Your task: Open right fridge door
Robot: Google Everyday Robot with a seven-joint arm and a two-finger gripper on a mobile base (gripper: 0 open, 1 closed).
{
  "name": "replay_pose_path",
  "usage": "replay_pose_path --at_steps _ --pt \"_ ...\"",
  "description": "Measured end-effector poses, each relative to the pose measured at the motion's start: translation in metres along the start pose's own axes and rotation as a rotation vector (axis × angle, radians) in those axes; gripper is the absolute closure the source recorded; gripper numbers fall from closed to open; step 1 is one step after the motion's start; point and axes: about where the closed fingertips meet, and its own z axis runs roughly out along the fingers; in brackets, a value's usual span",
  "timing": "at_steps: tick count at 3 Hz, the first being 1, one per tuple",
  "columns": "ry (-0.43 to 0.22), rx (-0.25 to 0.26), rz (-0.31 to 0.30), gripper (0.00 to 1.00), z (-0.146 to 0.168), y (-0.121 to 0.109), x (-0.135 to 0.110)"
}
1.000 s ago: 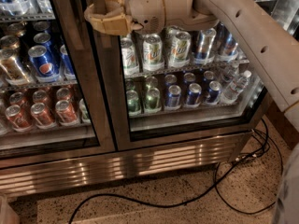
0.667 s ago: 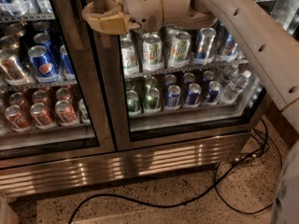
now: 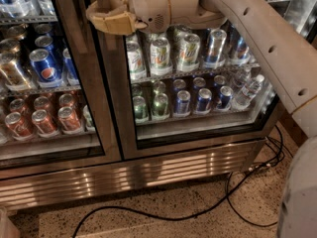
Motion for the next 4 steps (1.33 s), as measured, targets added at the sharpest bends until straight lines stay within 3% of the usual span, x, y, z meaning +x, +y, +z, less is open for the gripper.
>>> replay_pose_path --at_steps 3,4 --pt "0.0 0.0 0.0 1.0 0.008 -0.008 0.007" --pt "0.008 0.006 0.007 1.0 0.013 0.002 -0.007"
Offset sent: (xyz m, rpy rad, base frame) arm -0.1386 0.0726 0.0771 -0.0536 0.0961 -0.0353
